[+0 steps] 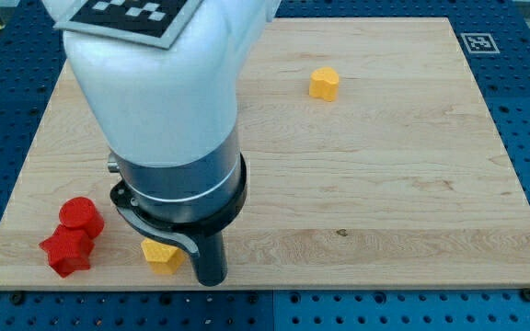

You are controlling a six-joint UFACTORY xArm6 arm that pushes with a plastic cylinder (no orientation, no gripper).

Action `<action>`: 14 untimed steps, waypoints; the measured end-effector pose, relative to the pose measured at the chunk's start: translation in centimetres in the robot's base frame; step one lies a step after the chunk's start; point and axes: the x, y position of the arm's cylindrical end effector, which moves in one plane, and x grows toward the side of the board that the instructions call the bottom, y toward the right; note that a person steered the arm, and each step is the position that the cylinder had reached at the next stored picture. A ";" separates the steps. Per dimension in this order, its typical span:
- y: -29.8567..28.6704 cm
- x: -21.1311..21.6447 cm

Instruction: Move the yellow hexagon right to the red star

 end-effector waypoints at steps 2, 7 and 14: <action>0.5 0.0; -4.3 -1.9; -6.3 -1.9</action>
